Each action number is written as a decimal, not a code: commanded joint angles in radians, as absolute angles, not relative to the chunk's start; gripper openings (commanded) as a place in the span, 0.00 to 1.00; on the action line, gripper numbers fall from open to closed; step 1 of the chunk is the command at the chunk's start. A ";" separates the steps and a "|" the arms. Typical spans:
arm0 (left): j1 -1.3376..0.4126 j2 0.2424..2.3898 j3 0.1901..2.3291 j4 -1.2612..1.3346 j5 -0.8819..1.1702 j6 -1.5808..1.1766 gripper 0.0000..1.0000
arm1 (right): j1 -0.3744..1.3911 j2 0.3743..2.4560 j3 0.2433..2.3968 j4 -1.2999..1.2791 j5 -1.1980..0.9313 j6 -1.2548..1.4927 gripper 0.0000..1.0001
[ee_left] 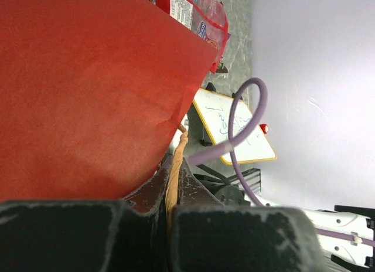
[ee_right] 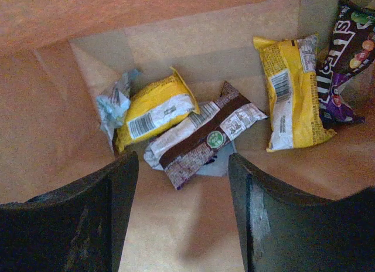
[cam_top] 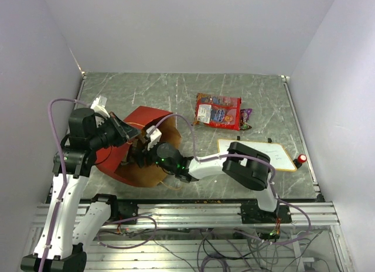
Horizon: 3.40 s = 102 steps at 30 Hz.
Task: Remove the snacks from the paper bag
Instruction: Take out the snack from the paper bag.
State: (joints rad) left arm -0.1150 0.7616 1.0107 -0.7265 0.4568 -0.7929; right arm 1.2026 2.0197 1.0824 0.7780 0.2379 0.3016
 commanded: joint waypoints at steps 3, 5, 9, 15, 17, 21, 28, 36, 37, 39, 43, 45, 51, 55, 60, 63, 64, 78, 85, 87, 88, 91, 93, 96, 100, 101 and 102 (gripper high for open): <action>-0.120 0.755 1.077 -0.743 0.482 -0.769 0.07 | 1.202 2.113 1.159 0.812 0.316 0.423 0.63; -0.120 0.758 1.089 -0.747 0.477 -0.767 0.07 | 1.202 2.139 1.171 0.812 0.318 0.453 0.63; -0.120 0.759 1.095 -0.749 0.469 -0.763 0.07 | 1.197 2.193 1.188 0.854 0.292 0.487 0.59; -0.120 0.764 1.082 -0.748 0.484 -0.764 0.07 | 1.183 2.278 1.250 0.864 0.271 0.535 0.50; -0.120 0.765 1.072 -0.741 0.489 -0.767 0.07 | 1.177 2.302 1.262 0.882 0.258 0.553 0.47; -0.120 0.774 1.073 -0.742 0.495 -0.762 0.07 | 1.173 2.331 1.299 0.884 0.250 0.566 0.45; -0.120 0.770 1.072 -0.756 0.493 -0.755 0.07 | 1.163 2.386 1.397 0.820 0.274 0.539 0.53; -0.120 0.764 1.075 -0.792 0.478 -0.746 0.07 | 1.163 2.452 1.530 0.667 0.321 0.410 0.52; -0.120 0.765 1.078 -0.796 0.475 -0.742 0.07 | 1.162 2.458 1.540 0.657 0.326 0.398 0.51; -0.120 0.765 1.081 -0.808 0.471 -0.738 0.07 | 1.162 2.470 1.556 0.639 0.329 0.370 0.49; -0.120 0.756 1.078 -0.831 0.456 -0.739 0.07 | 1.161 2.471 1.574 0.630 0.325 0.321 0.39; -0.120 0.746 1.076 -0.846 0.443 -0.738 0.07 | 1.162 2.465 1.577 0.629 0.321 0.309 0.31; -0.120 0.712 1.064 -0.878 0.397 -0.748 0.07 | 1.161 2.430 1.564 0.625 0.328 0.270 0.14; -0.118 0.699 1.056 -0.892 0.377 -0.740 0.07 | 1.161 2.385 1.528 0.636 0.340 0.240 0.05; -0.120 0.681 1.032 -0.893 0.374 -0.742 0.07 | 1.161 2.303 1.450 0.650 0.365 0.221 0.00; -0.120 0.668 1.024 -0.896 0.372 -0.743 0.07 | 1.160 2.257 1.399 0.656 0.375 0.229 0.00; -0.119 0.666 1.023 -0.898 0.373 -0.742 0.07 | 1.160 2.244 1.383 0.658 0.378 0.231 0.00; -0.119 0.691 1.002 -0.815 0.377 -0.771 0.07 | 1.160 1.917 1.168 0.545 0.261 0.221 0.00; -0.120 0.731 1.010 -0.815 0.375 -0.709 0.07 | 1.161 1.726 1.061 0.396 0.223 0.174 0.00; -0.119 0.746 1.013 -0.817 0.383 -0.695 0.07 | 1.160 1.651 1.013 0.383 0.220 0.140 0.00; -0.119 0.755 1.013 -0.817 0.390 -0.690 0.07 | 1.160 1.612 0.974 0.378 0.219 0.127 0.00; -0.120 0.771 1.012 -0.812 0.403 -0.669 0.07 | 1.161 1.499 0.904 0.348 0.223 0.090 0.00; -0.120 0.776 1.004 -0.790 0.412 -0.660 0.07 | 1.160 1.438 0.871 0.325 0.225 0.082 0.00; -0.120 0.788 0.995 -0.786 0.417 -0.679 0.07 | 1.160 1.359 0.853 0.260 0.239 0.108 0.00; -0.120 0.789 0.970 -0.749 0.433 -0.709 0.07 | 1.161 1.253 0.829 0.195 0.253 0.122 0.00; -0.119 0.793 0.971 -0.749 0.428 -0.706 0.07 | 1.161 1.226 0.824 0.184 0.267 0.117 0.00; -0.120 0.798 0.975 -0.752 0.426 -0.701 0.07 | 1.162 1.201 0.821 0.171 0.285 0.109 0.00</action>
